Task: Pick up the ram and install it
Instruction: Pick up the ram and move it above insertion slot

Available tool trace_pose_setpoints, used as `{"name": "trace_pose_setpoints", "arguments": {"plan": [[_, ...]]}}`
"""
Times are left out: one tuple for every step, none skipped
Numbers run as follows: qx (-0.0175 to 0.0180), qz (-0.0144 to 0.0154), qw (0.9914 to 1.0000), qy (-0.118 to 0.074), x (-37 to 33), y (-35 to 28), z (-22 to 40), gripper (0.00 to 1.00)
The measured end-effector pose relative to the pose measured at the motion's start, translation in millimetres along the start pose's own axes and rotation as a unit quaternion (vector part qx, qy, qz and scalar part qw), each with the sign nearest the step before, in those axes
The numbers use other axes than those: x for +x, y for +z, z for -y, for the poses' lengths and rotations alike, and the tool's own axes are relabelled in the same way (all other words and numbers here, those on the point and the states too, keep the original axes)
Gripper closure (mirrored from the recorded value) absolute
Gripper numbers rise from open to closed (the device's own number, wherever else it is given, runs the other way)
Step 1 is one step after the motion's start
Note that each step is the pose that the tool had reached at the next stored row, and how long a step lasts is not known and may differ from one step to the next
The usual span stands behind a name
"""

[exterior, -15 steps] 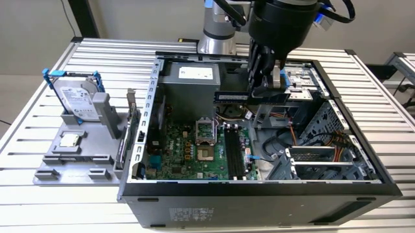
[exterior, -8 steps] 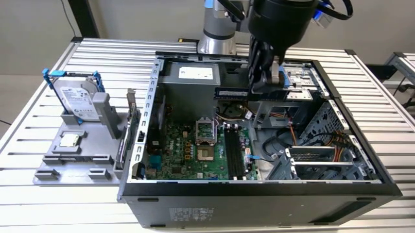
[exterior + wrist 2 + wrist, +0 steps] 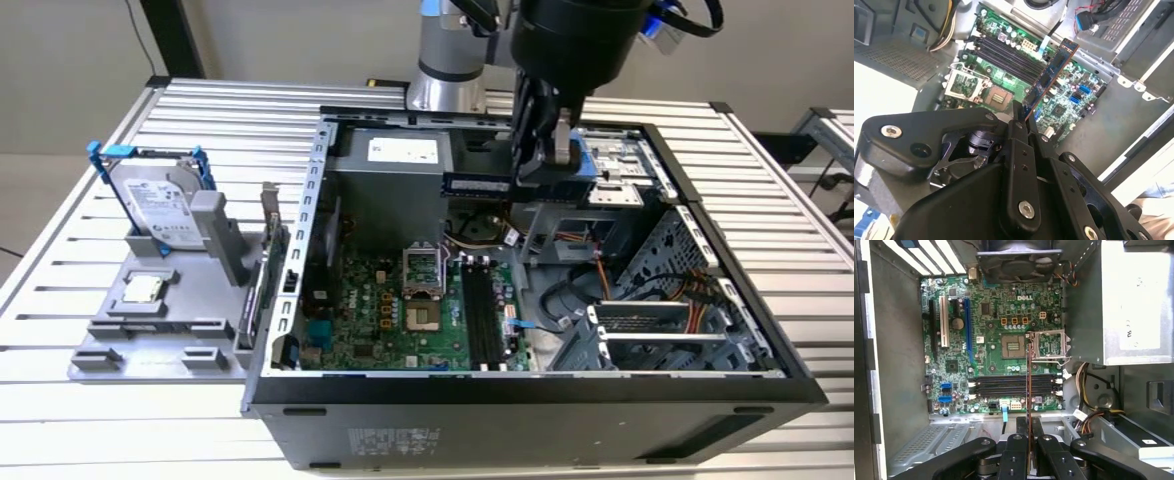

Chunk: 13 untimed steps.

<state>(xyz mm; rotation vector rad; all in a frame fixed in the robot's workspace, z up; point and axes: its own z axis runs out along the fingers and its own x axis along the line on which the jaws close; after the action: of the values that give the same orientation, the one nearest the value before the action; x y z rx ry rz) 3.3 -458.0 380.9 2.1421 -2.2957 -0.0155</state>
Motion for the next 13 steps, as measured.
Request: {"name": "trace_pose_setpoints", "arguments": {"plan": [[0.0, 0.0, 1.0, 0.0, -1.6, 0.0, 0.1, 1.0], [0.0, 0.0, 1.0, 0.0, -2.9, 0.1, 0.2, 1.0], [0.0, 0.0, 1.0, 0.0, -3.6, 0.1, 0.4, 1.0], [0.0, 0.0, 1.0, 0.0, -4.1, 0.0, 0.5, 1.0], [0.0, 0.0, 1.0, 0.0, -4.4, 0.0, 0.6, 1.0], [0.0, 0.0, 1.0, 0.0, -4.7, 0.0, 0.7, 1.0], [0.0, 0.0, 1.0, 0.0, -4.9, 0.0, 0.8, 1.0], [0.0, 0.0, 1.0, 0.0, -5.1, 0.0, 0.9, 1.0], [0.0, 0.0, 1.0, 0.0, -5.2, 0.0, 1.0, 1.0], [0.0, 0.0, 1.0, 0.0, -5.3, 0.1, 1.0, 1.0], [0.0, 0.0001, 1.0, 0.0, -5.4, 0.1, 1.0, 1.0], [0.0, 0.0, 1.0, 0.0, -5.5, 0.0, 1.0, 1.0], [0.0, 0.0, 1.0, 0.0, -5.7, 0.0, 1.1, 1.0]]}}
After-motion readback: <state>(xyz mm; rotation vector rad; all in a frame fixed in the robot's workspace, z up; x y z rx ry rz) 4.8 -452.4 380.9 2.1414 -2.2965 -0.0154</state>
